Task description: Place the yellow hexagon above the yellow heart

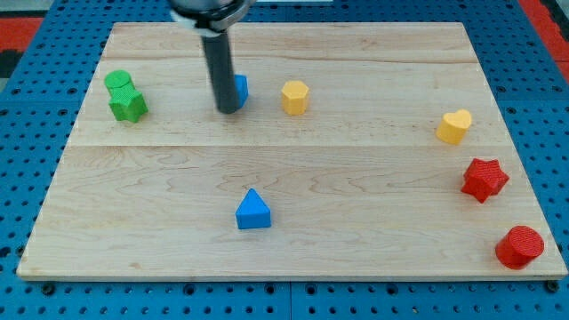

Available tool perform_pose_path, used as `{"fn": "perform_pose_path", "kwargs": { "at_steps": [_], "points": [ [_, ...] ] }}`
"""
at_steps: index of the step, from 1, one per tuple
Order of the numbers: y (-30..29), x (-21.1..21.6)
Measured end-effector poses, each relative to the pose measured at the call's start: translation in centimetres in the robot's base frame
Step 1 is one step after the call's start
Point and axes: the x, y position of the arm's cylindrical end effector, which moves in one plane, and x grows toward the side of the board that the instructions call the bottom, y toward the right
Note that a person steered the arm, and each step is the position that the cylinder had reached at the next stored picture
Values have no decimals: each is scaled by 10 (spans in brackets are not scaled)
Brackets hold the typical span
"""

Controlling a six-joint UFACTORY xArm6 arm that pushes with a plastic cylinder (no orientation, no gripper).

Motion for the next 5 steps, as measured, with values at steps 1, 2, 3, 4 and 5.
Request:
{"fn": "perform_pose_path", "kwargs": {
  "at_steps": [1,2,3,4,5],
  "points": [
    [60,-7],
    [113,-8],
    [161,-3],
    [161,0],
    [173,-23]
  ]
}}
